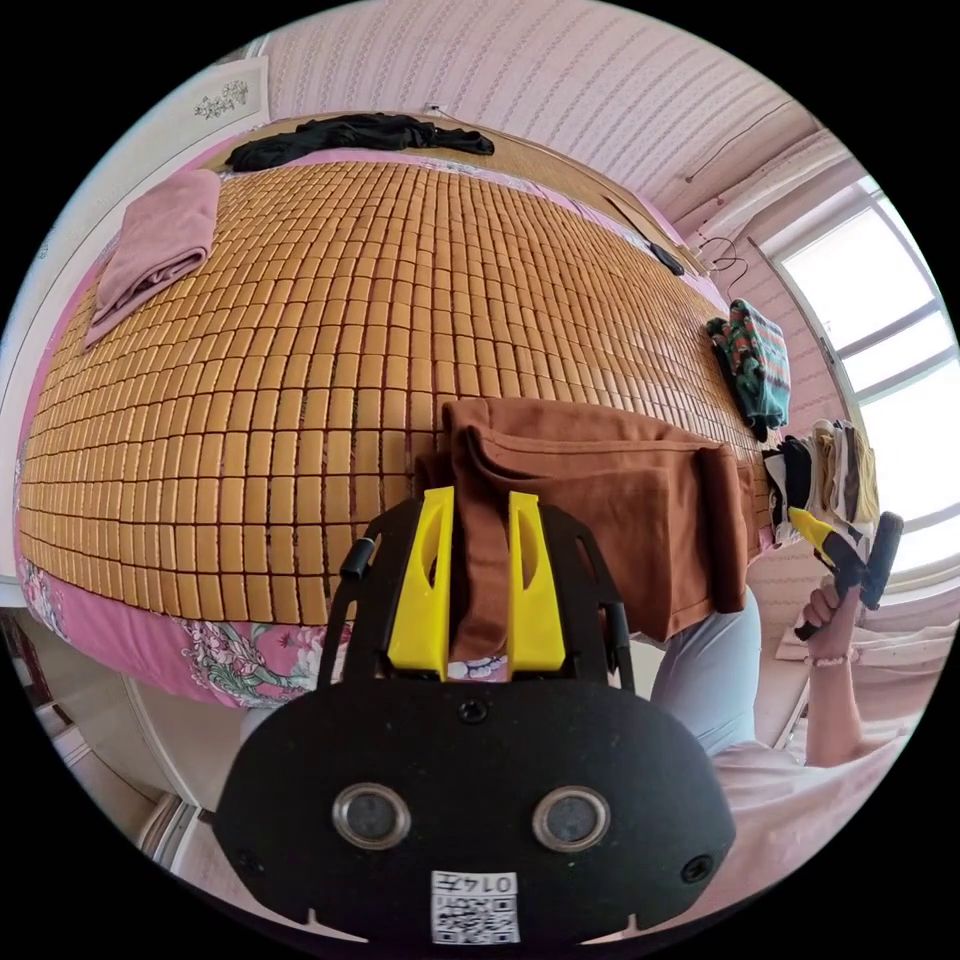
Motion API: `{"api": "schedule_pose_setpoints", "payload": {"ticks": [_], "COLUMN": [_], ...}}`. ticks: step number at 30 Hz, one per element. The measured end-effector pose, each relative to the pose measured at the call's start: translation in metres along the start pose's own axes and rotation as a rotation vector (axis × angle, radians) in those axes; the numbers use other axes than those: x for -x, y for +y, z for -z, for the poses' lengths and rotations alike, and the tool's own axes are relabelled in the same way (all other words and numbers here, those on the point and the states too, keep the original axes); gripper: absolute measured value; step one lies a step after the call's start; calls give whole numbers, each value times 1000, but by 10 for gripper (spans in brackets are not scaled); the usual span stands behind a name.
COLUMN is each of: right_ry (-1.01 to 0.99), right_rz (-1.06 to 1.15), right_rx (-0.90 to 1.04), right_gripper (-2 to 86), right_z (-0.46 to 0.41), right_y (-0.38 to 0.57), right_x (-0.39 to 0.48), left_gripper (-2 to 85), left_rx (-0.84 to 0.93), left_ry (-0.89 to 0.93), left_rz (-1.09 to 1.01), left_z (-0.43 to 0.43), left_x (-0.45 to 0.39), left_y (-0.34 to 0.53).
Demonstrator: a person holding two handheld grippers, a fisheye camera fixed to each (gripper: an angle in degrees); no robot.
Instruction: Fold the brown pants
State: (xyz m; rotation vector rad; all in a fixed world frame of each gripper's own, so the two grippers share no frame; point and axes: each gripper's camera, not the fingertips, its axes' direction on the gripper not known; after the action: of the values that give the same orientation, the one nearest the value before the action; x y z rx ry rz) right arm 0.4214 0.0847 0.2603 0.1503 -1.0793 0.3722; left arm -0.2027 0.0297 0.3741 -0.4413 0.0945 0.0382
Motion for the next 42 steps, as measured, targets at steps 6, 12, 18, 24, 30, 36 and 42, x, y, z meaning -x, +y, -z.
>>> {"api": "schedule_pose_setpoints", "payload": {"ticks": [6,12,18,24,30,36,42], "right_ry": [101,-8,335,290,440,450,345], "right_rz": [97,-97,-498,-769,-897,-742,-674], "right_rx": [372,91,-281,-141,-89,-31,-186], "right_gripper": [78,16,29,161,106,24,11], "right_z": [-141,-28,158,136,112,109,142], "right_y": [-43,-30,53,85,77,75,81], "right_x": [63,1,-102,-172,-171,-150,-118], "left_gripper": [90,101,133,38,-4,-8,31], "left_rx": [1,28,88,104,136,92,-32], "left_ry": [-23,-28,-63,-281,-201,-131,-281], "left_rz": [-22,-39,-90,-216,-213,-195,-109], "left_z": [4,-13,-48,-59,-57,-41,-27], "left_x": [-12,-24,-57,-90,-94,-86,-75], "left_y": [-7,-32,-59,-59,-62,-64,-63]}}
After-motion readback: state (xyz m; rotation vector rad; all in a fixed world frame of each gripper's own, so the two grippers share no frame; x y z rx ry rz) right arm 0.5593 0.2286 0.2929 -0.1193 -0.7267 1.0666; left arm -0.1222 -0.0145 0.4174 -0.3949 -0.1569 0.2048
